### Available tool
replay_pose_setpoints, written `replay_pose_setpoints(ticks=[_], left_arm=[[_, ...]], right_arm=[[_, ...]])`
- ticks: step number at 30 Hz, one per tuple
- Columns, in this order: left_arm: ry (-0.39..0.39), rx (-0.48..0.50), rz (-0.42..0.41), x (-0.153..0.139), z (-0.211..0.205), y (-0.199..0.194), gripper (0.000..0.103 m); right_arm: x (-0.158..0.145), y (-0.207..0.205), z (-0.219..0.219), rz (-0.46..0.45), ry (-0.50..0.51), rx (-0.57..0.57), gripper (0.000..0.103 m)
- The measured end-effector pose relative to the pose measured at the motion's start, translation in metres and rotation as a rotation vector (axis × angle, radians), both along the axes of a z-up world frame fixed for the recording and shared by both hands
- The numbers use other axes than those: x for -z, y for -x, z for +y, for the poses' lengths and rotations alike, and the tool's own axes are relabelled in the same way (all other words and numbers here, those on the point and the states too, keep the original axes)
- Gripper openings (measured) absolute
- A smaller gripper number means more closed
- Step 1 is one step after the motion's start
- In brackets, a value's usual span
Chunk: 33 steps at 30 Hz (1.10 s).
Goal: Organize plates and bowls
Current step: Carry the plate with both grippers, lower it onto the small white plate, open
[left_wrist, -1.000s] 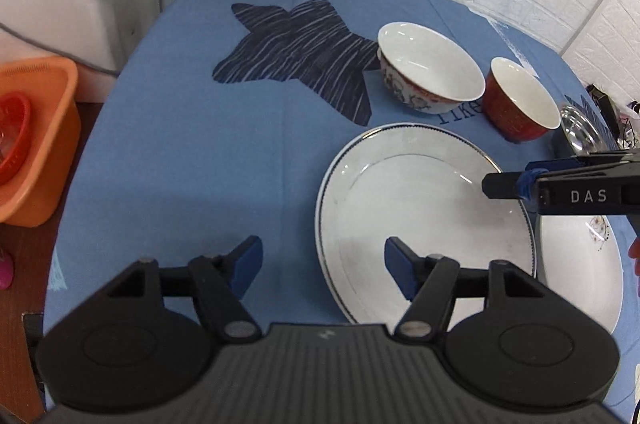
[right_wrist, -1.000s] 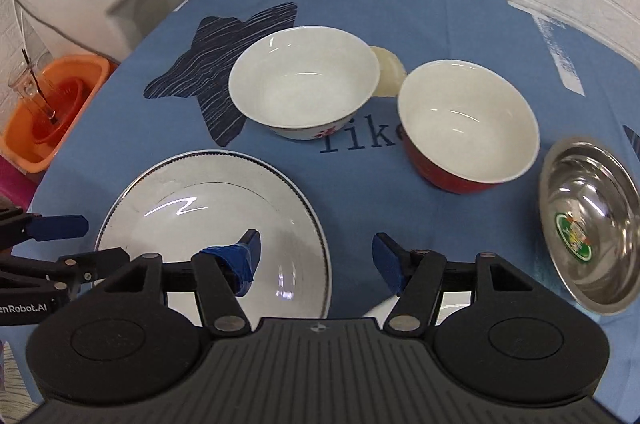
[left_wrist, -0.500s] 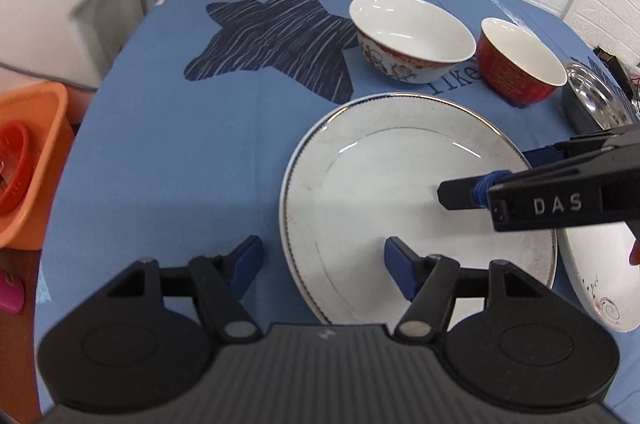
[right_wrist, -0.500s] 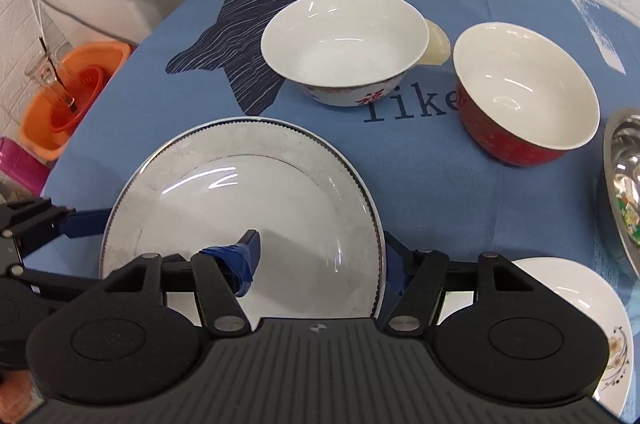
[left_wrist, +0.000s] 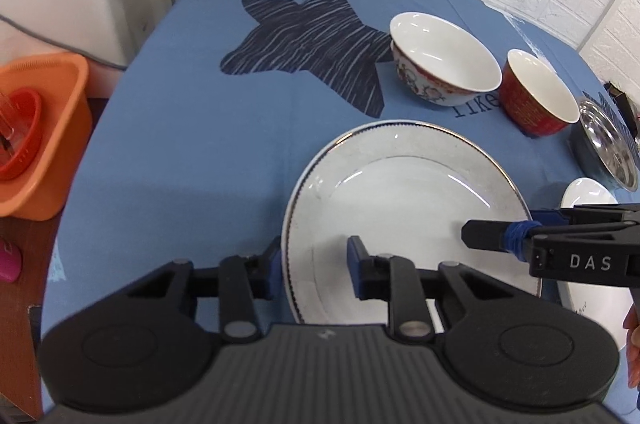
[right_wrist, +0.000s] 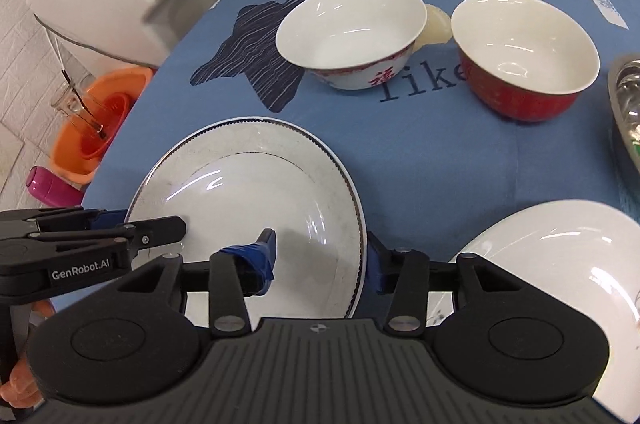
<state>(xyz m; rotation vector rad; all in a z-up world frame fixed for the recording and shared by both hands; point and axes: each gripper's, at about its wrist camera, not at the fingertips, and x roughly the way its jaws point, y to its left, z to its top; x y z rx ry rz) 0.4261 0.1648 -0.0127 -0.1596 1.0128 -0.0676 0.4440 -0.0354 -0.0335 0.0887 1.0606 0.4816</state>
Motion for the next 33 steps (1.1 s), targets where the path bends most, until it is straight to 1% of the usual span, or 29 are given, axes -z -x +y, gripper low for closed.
replay_pose_setpoints(ticks=[2,5,9,11,15,18,23,26,30,33], left_arm=[[-0.005,-0.001,-0.002,-0.004,0.003,0.002,0.024],[-0.027,-0.004,-0.017,-0.011,0.004,0.005,0.024],[-0.020,0.005,-0.017,-0.018,0.004,0.009,0.024],[-0.022,-0.002,-0.013,-0.019,0.003,0.012,0.024],[0.003,-0.003,-0.009,-0.026,0.003,0.018,0.024],[-0.012,0.006,-0.028,-0.036,0.000,0.028,0.024],[-0.024,0.022,-0.053,-0.054,-0.005,0.058,0.024],[-0.038,0.034,-0.067,-0.061,-0.012,0.083,0.024],[-0.046,0.036,-0.078,-0.062,-0.019,0.120,0.024],[-0.055,0.040,-0.073,-0.054,-0.025,0.151,0.024]], right_arm=[[0.000,0.003,0.004,0.006,0.000,0.000,0.033],[-0.001,0.006,0.005,0.028,-0.033,0.013,0.033],[-0.009,0.010,0.002,0.030,-0.040,0.037,0.035],[-0.012,0.014,-0.001,0.046,-0.064,0.055,0.036],[-0.021,0.024,-0.004,0.042,-0.065,0.065,0.038],[-0.029,0.032,-0.009,0.036,-0.088,0.070,0.040],[-0.039,0.059,-0.013,0.032,-0.092,0.066,0.042],[-0.045,0.082,-0.016,0.020,-0.098,0.077,0.043],[-0.047,0.119,-0.018,0.004,-0.092,0.074,0.045],[-0.040,0.146,-0.021,0.010,-0.089,0.080,0.047]])
